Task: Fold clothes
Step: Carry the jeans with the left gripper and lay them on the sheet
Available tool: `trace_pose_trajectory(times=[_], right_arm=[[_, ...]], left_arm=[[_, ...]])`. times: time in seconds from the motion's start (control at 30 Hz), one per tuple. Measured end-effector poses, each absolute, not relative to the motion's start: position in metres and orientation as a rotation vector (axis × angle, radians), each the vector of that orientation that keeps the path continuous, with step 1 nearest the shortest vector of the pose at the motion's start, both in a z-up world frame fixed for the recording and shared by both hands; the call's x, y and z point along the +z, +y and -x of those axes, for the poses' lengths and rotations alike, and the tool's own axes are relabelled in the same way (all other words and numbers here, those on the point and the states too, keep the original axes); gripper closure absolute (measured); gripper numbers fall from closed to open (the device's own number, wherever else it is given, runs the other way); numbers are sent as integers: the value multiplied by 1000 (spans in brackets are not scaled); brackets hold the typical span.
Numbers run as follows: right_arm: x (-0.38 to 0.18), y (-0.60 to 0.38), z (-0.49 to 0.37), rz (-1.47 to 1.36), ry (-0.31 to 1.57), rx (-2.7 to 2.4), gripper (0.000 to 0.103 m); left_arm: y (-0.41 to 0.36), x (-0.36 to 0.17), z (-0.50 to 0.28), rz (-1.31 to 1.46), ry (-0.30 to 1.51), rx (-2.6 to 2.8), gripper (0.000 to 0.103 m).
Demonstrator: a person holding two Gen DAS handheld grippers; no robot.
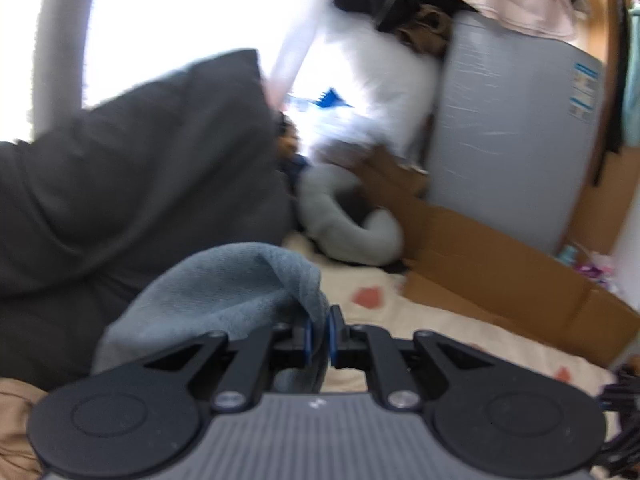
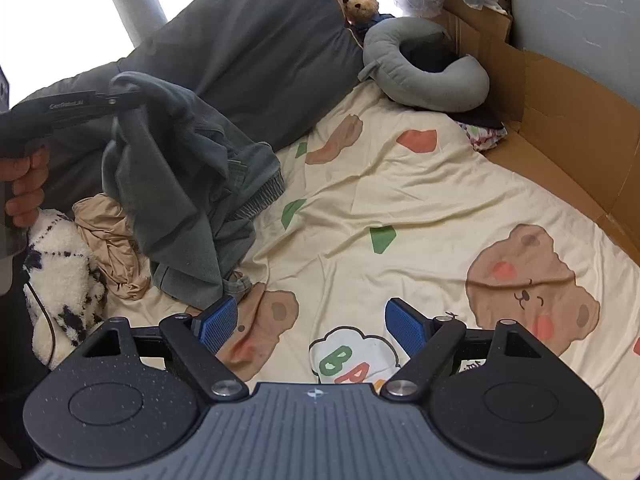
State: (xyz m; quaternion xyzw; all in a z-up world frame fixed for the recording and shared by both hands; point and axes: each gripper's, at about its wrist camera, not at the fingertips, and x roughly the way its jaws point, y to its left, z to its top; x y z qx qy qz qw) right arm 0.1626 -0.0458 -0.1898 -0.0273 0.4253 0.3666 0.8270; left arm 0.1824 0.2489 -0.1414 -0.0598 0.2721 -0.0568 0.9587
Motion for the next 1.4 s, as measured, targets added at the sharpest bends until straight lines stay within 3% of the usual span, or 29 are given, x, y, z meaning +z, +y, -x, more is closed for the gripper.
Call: trace_pose_trajectory(times=[0.47,0.87,0.93,1.1,1.4], right_arm=[[-214,-61,-149,-8,928,780,18],[-254,-93,-140,-81,975,722,18],[-260,-99,-139,-81,981,714,18],[-275,-115,-141,-110,990,683,18],[-283,-128,-142,-140,986,661,18]], left_arm=[[157,-199,-204,242,676,-336,95],[102,-276,-241,349,937,-368,93],[101,-284,-242,346,965,-350,77],[107,-282,-232,359,994,-365,48],[154,-263,-210,292,948,-251,42]])
